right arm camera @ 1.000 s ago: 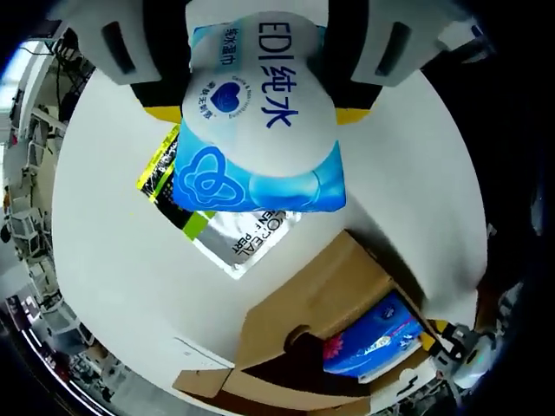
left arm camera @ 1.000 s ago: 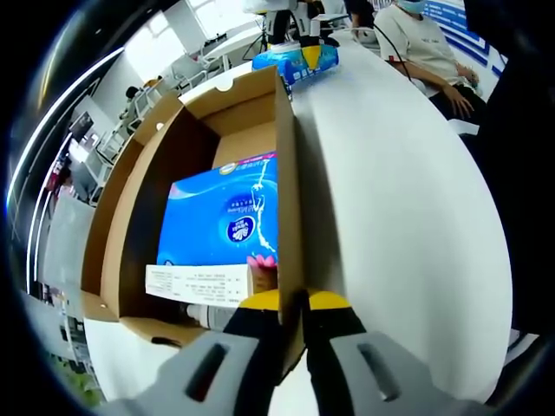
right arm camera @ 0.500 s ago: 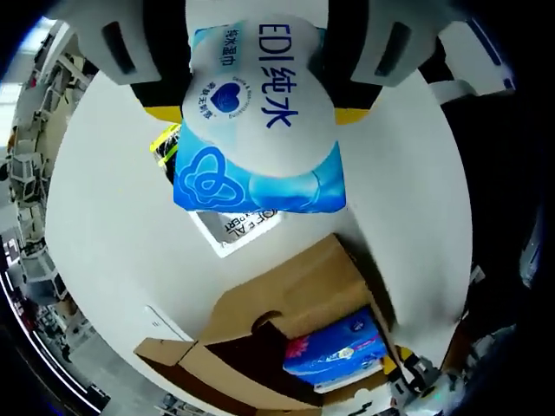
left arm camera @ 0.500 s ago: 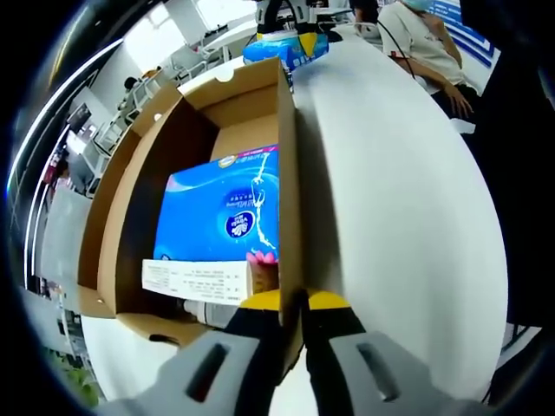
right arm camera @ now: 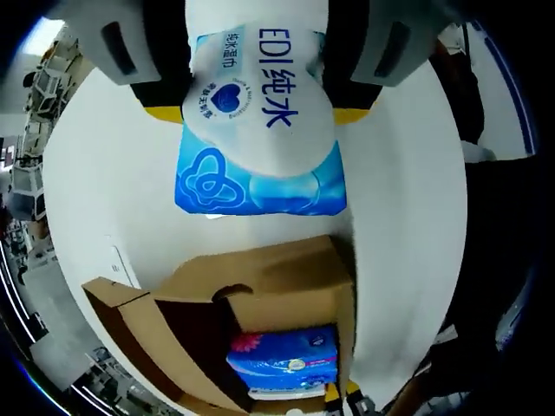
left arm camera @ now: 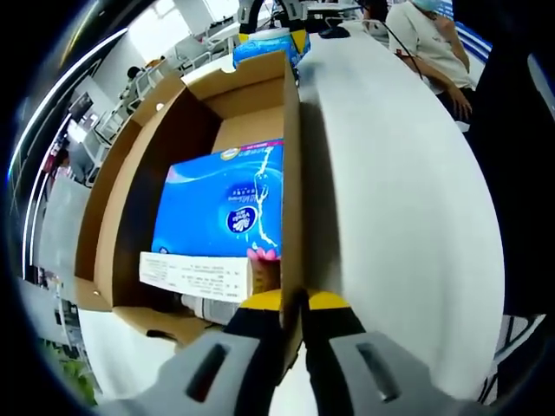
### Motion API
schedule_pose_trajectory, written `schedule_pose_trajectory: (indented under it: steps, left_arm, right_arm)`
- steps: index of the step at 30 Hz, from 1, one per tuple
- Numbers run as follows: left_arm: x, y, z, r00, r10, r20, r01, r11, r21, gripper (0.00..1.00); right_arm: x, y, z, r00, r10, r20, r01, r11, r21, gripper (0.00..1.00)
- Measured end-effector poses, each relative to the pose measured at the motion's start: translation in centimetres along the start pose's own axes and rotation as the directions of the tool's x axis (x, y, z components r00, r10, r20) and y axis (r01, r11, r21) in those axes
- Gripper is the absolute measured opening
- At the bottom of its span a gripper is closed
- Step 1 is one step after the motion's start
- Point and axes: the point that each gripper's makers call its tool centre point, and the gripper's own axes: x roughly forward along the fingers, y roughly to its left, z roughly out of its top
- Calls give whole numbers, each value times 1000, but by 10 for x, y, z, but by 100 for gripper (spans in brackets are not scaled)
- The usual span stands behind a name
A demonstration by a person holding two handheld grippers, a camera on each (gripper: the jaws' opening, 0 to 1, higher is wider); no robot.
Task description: Operate the shoe box by opening the lid, removing the specified soft item, and placing it in the target area until the item is outside and the box remains undamaged.
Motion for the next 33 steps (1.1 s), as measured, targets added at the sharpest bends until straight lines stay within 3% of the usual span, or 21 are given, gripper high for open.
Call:
schedule_pose_trajectory:
  steps: [4, 19, 28, 30, 33]
  left_arm:
    - [0, 1, -1, 1000, 2, -11, -2, 1000, -9, 6]
    - [1, 1, -3, 999, 4, -49, -6, 999, -41, 7]
    - [1, 1, -2, 999, 5, -53, -7, 999, -39, 7]
    - [1, 1, -2, 999, 6, -53, -8, 999, -40, 7]
    - [1, 1, -2, 998, 7, -55, -9, 999, -38, 7]
  right_arm:
    - [5, -3, -4, 1000, 11, -22, -13, 997, -79, 59]
    - [21, -3, -6, 998, 52, -30, -55, 994, -98, 56]
    - [21, -4, -7, 998, 60, -34, -62, 998, -33, 59]
    - [23, -2, -4, 998, 63, -17, -62, 997, 43, 62]
    - [30, -1, -5, 998, 66, -12, -64, 994, 86, 69]
